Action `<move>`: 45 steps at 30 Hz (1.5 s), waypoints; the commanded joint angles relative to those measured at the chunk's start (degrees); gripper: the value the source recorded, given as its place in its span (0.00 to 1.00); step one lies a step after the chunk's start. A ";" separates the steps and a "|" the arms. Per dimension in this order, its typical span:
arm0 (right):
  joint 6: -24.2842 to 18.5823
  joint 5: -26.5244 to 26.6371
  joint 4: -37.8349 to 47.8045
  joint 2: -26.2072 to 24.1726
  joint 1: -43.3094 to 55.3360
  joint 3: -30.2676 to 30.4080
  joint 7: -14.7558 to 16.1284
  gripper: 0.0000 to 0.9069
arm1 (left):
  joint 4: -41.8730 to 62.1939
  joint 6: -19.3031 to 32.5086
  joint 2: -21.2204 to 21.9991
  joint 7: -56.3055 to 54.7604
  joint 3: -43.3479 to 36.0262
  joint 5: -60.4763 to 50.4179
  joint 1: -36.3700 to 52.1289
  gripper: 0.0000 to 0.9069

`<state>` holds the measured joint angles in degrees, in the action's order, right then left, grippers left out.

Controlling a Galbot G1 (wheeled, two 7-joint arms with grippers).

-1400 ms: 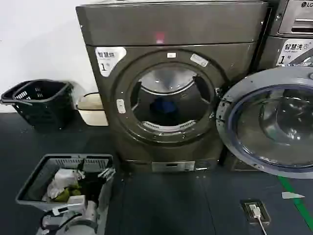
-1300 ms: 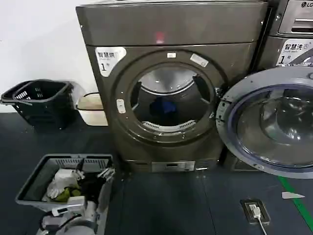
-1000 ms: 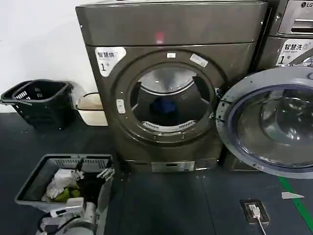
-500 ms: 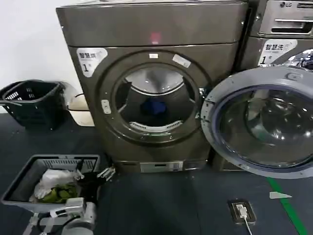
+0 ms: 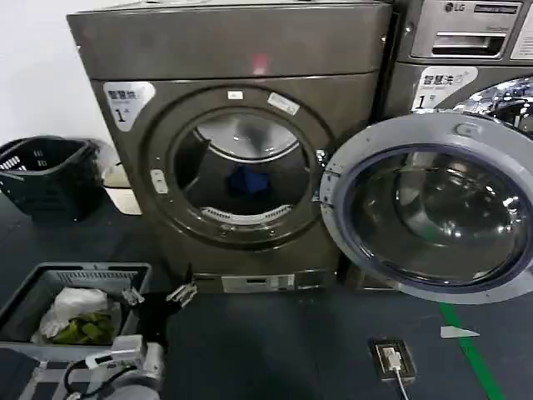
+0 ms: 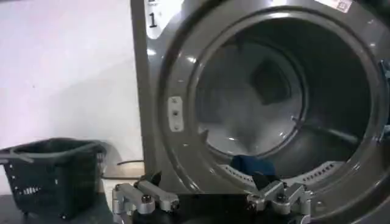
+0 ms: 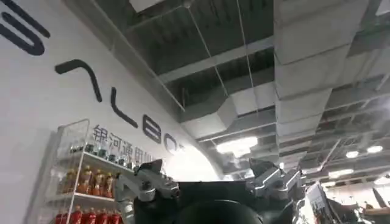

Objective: Grasp the clothes from the dryer.

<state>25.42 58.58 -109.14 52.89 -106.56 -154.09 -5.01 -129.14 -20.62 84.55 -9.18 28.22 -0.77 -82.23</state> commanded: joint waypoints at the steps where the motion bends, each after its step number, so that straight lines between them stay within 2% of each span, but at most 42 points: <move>1: -0.01 -0.04 -0.14 0.11 0.11 0.10 0.10 1.00 | 0.09 -0.02 0.00 0.11 -0.08 0.04 -0.14 1.00; 16: -0.30 0.15 -0.88 0.14 -0.09 0.44 0.45 1.00 | -0.20 0.05 -0.29 0.57 -0.24 0.28 -0.48 1.00; 28: -5.26 0.98 -0.59 0.31 -0.35 0.10 3.91 1.00 | -0.20 1.18 -0.20 1.12 0.00 -0.67 0.19 1.00; 33: -6.07 1.04 -0.25 0.27 -0.66 -0.22 3.91 1.00 | 0.01 1.11 -0.28 1.38 -0.10 -0.28 0.68 1.00; 36: -8.39 1.19 -0.20 0.37 -0.83 -0.02 4.05 1.00 | 0.23 1.14 -0.33 1.49 -0.11 -0.31 0.92 1.00; 45: -9.06 1.89 -0.65 0.40 -1.16 0.10 3.60 1.00 | 0.19 1.00 -0.85 1.50 -0.11 0.01 0.81 1.00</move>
<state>17.47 60.28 -109.68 53.25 -107.71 -154.06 -1.41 -128.98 -19.62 83.87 -7.74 28.20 -0.82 -81.28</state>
